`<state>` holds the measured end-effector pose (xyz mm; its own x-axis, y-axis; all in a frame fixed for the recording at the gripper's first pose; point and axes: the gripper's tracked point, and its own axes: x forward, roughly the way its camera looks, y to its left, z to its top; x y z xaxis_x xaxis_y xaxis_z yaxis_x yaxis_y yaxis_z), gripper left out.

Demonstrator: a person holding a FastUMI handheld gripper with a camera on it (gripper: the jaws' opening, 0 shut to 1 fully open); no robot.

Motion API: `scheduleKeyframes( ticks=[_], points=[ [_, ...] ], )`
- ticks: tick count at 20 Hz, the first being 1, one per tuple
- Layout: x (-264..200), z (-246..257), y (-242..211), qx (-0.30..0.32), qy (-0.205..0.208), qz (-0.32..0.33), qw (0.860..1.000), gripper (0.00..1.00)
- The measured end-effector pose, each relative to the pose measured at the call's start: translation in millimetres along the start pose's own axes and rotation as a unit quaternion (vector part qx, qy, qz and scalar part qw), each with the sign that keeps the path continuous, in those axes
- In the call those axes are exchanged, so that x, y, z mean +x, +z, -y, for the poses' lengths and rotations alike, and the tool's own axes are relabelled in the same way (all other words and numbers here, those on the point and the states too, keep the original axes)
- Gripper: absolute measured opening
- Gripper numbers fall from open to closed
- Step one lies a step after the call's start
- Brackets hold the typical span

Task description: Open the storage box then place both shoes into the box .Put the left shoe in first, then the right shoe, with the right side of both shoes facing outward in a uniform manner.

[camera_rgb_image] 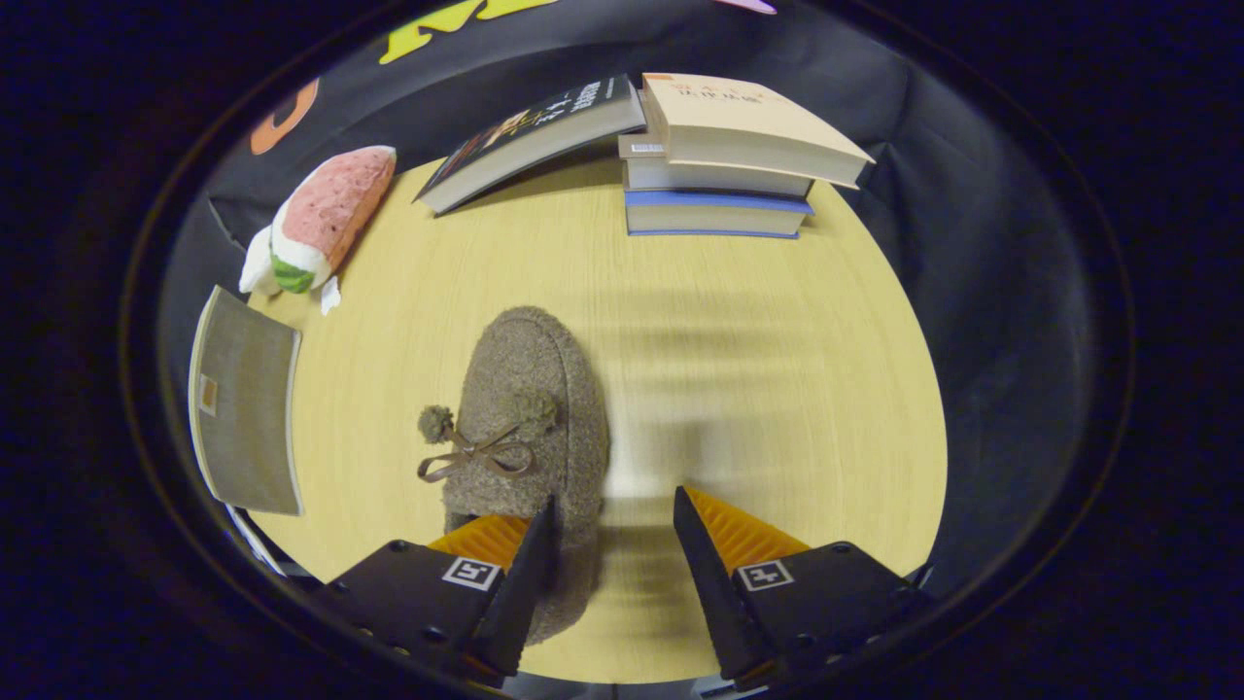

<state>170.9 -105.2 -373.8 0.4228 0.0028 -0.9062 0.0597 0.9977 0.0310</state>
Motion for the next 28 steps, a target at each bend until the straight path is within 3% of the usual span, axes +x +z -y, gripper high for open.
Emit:
scheduleKeyframes(
  ticks=[1,6,9,10,13,18,22,28],
  points=[
    [1.7,-2.3,-2.8,-0.001,0.001,-0.005,1.000,0.68],
    [7.2,-16.3,-7.3,0.012,0.014,-0.008,1.000,0.13],
    [11.4,-15.8,-10.1,0.018,0.015,-0.007,1.000,0.15],
    [3.0,-17.5,-12.7,0.030,0.021,-0.020,0.999,0.01],
    [-7.6,-19.1,-21.8,0.074,0.037,-0.036,0.996,0.01],
    [-52.6,-31.7,-18.5,0.096,0.046,-0.034,0.994,0.01],
    [-95.7,-60.7,2.5,0.078,0.043,-0.003,0.996,0.01],
    [-159.7,-147.6,31.8,0.038,0.064,0.030,0.997,0.00]
  ],
)
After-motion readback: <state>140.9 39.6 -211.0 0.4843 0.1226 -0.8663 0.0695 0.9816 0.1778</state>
